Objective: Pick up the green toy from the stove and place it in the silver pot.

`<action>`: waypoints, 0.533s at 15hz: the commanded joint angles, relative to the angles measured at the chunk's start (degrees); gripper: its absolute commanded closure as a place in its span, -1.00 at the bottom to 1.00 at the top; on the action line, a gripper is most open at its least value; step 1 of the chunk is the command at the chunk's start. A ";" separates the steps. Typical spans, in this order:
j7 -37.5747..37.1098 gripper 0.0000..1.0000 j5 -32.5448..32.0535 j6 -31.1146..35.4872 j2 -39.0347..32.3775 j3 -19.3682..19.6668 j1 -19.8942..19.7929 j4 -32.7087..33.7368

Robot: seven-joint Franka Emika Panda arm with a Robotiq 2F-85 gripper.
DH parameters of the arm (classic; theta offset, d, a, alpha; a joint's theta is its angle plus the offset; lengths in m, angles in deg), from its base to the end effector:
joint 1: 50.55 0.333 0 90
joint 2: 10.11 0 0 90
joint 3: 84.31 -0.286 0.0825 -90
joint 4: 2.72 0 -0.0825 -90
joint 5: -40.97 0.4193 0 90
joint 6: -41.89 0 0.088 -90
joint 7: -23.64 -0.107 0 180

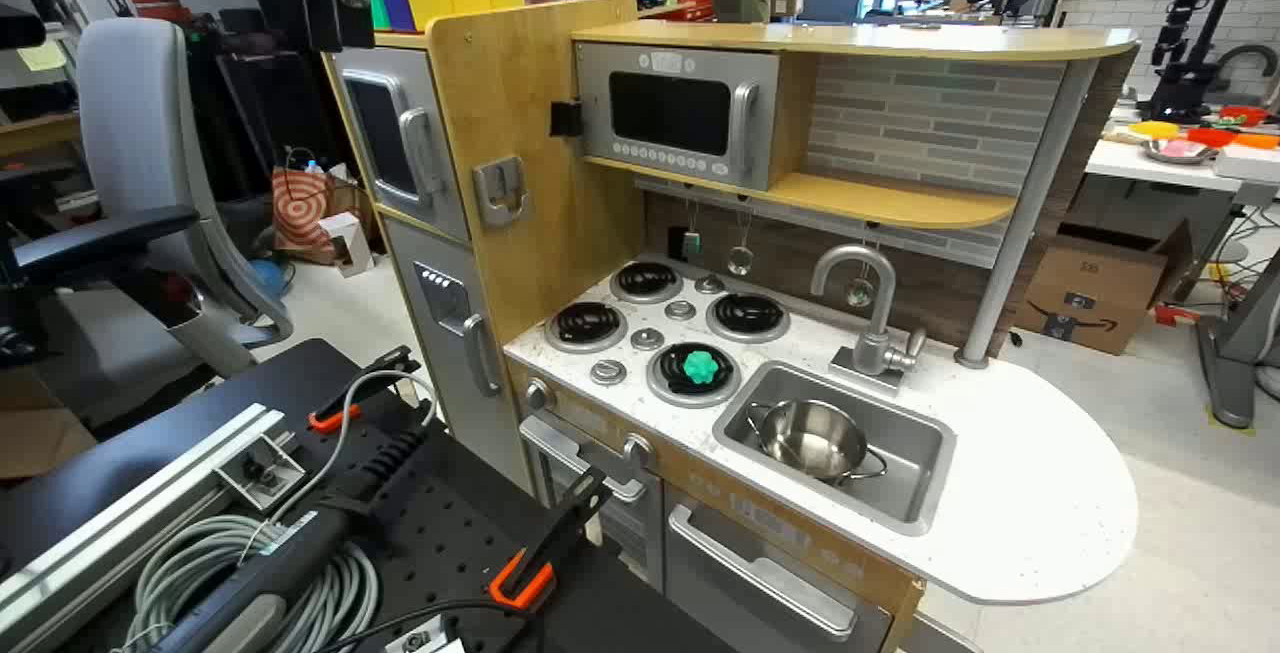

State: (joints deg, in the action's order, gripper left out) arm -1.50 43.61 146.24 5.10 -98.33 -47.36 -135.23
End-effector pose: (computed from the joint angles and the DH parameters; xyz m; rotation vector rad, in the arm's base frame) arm 0.4550 0.1441 0.3838 3.0119 -0.2578 -0.3193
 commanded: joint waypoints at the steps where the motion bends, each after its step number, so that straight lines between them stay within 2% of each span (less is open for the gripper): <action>1: -0.22 -1.00 -0.25 -0.04 -0.08 1.03 1.09 0.06; 8: -6.46 -1.00 -1.81 7.27 -14.03 4.71 -1.02 5.27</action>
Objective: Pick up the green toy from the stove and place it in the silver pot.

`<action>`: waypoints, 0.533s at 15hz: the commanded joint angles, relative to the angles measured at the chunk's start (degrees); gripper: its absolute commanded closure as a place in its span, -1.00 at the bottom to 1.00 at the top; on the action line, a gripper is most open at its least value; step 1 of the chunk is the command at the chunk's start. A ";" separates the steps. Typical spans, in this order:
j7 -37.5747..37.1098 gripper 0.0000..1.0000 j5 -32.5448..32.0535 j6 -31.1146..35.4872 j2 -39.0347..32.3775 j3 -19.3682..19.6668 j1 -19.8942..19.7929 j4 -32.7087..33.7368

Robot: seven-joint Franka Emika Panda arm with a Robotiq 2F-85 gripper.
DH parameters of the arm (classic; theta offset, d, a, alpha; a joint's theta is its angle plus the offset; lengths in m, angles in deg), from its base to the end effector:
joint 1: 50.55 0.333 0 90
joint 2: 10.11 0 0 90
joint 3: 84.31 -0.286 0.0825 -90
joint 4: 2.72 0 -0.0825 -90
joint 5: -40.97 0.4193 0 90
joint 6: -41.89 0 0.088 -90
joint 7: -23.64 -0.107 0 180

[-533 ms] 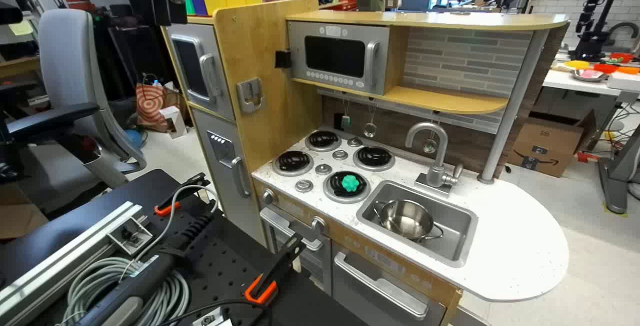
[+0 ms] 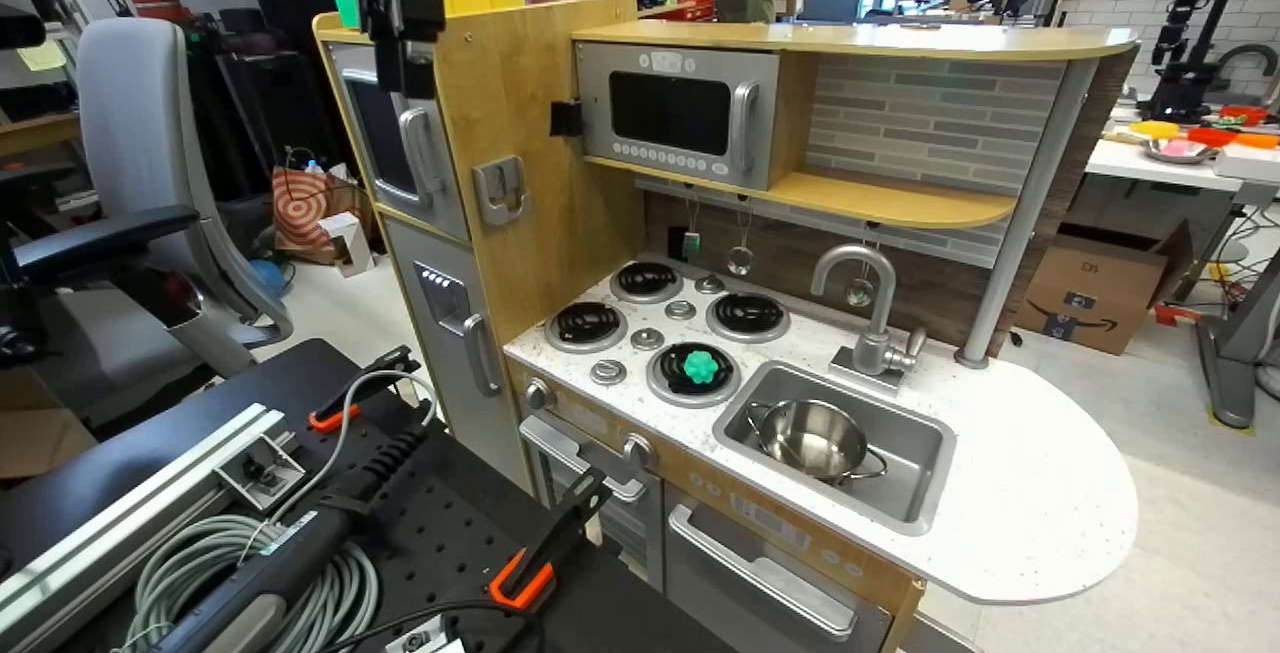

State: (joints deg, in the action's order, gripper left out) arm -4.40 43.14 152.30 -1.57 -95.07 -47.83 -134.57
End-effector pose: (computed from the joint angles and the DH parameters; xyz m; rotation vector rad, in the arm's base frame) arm 0.4827 0.1176 0.3415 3.0203 -0.4204 -0.3292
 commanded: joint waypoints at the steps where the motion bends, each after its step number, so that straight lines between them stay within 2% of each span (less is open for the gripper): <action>1: -4.86 -1.00 -1.38 1.35 -9.73 2.15 -0.43 6.06; 8: -13.84 -1.00 -0.59 -1.55 -24.67 6.53 1.56 19.05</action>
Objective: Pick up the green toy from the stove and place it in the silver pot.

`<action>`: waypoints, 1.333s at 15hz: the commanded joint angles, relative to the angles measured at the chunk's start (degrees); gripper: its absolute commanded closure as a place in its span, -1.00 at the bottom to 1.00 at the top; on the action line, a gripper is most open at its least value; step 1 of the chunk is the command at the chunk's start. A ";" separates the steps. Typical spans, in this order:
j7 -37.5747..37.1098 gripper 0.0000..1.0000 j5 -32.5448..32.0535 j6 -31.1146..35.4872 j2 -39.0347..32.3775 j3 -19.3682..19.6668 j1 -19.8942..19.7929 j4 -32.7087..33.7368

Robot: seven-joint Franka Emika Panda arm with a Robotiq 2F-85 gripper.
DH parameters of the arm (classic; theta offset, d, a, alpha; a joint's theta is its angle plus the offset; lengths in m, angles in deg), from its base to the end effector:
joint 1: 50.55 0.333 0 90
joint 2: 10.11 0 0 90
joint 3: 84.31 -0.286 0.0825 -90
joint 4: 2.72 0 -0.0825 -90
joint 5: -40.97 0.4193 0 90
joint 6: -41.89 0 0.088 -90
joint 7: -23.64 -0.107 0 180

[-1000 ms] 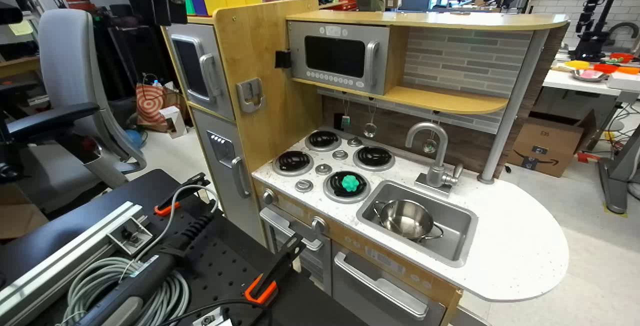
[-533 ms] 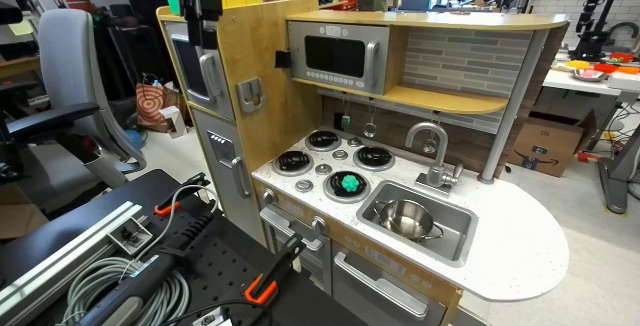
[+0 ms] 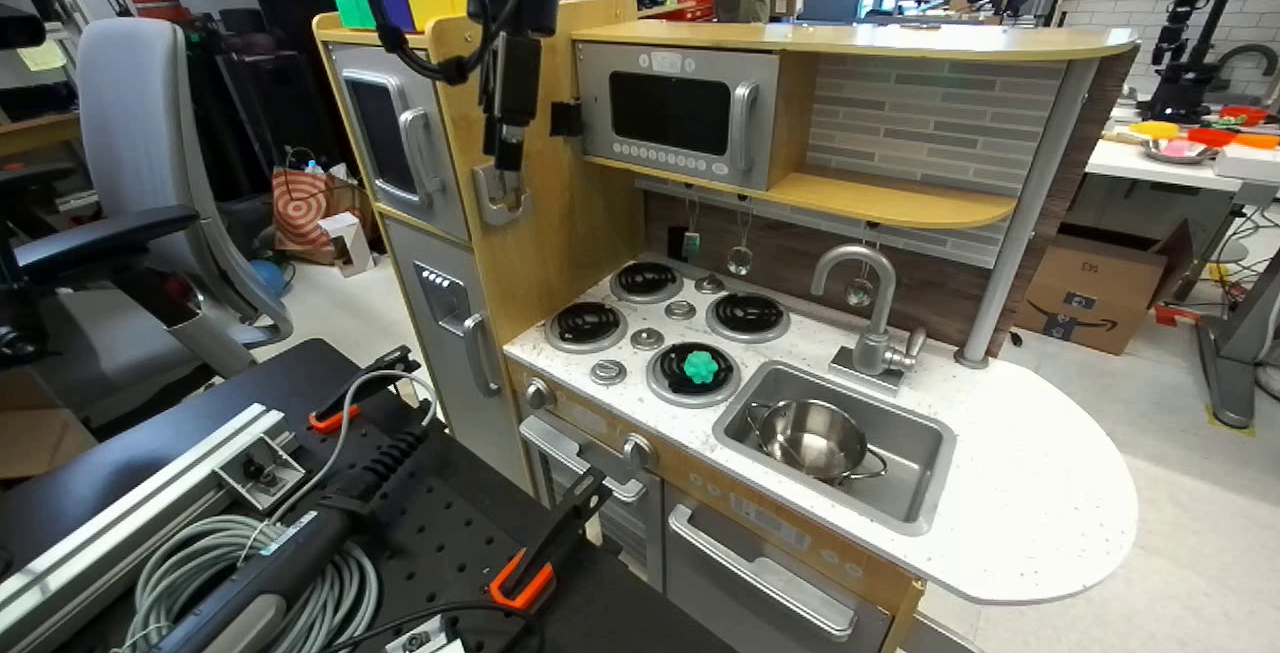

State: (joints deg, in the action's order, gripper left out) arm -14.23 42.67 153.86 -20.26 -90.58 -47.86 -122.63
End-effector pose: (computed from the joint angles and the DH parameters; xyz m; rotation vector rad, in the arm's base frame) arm 0.5490 0.0889 0.2649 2.9210 -0.7750 -0.4674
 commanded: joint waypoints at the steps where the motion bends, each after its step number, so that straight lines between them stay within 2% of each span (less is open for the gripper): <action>1: -3.15 -1.00 0.27 -8.01 -5.78 1.95 1.99 8.32; 2: -1.31 -1.00 0.39 -2.11 -3.64 2.34 1.69 3.65; 5: -1.67 -1.00 0.43 -5.54 -5.48 2.54 2.19 6.64; 6: 1.40 -1.00 2.89 2.64 -1.58 2.07 1.46 1.46; 8: 4.13 -1.00 1.53 11.26 0.67 2.32 1.61 -3.66; 12: 9.87 -1.00 0.46 28.90 -0.75 3.38 1.11 -10.20; 16: 10.21 -1.00 -1.35 41.26 -4.92 6.53 1.16 -10.65; 20: 8.54 -1.00 -1.80 47.25 -8.49 9.88 2.04 -6.82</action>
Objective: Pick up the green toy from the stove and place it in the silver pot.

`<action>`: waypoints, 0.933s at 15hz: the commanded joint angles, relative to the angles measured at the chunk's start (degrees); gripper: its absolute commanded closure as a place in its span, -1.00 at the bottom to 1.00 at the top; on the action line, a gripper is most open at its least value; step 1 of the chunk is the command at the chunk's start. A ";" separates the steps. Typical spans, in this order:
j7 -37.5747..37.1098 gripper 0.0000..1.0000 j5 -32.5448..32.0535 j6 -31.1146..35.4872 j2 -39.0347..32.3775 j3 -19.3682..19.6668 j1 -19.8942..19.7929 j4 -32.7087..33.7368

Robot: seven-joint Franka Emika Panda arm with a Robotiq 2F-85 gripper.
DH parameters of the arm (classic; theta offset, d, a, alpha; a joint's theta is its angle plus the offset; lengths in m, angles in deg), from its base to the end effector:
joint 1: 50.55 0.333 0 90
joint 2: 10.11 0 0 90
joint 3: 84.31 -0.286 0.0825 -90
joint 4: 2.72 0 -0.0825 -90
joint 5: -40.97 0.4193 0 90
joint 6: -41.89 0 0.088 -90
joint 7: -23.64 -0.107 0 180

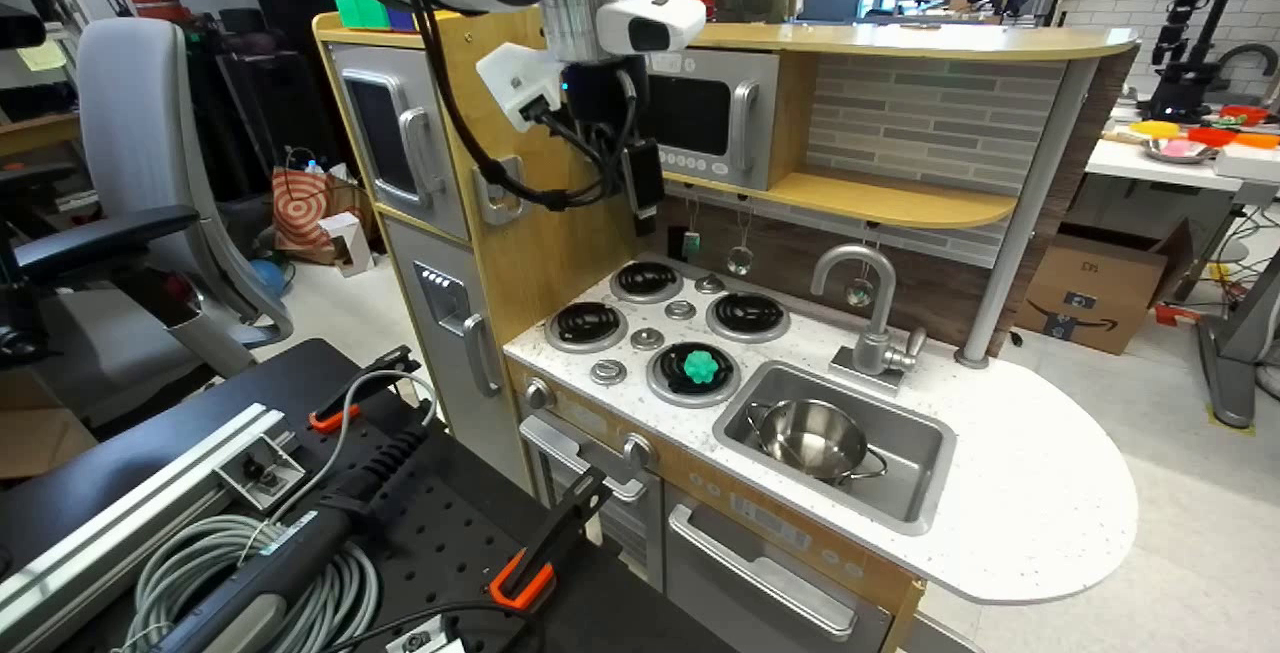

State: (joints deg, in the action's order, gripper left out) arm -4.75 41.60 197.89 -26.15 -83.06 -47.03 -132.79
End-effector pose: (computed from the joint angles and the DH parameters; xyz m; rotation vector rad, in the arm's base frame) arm 0.5653 0.0216 0.1928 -3.0031 0.7098 -0.2579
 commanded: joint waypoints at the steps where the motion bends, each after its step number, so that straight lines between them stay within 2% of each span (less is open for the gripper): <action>1: -2.38 -1.00 -0.78 0.48 -2.77 3.28 1.84 4.61; 2: 0.33 -1.00 0.79 1.35 -1.17 2.26 1.02 1.67; 6: -0.26 -1.00 0.80 1.25 -2.05 2.88 1.15 3.35; 7: 4.57 -1.00 -3.32 -0.74 -1.92 3.48 1.10 3.37; 9: 12.56 -1.00 -1.66 -2.08 -2.00 1.36 -1.55 3.79; 14: 31.65 -1.00 -1.02 0.35 -3.09 -0.33 -5.86 4.52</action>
State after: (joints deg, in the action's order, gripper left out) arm 16.74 40.06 197.40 -28.22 -81.31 -49.46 -129.56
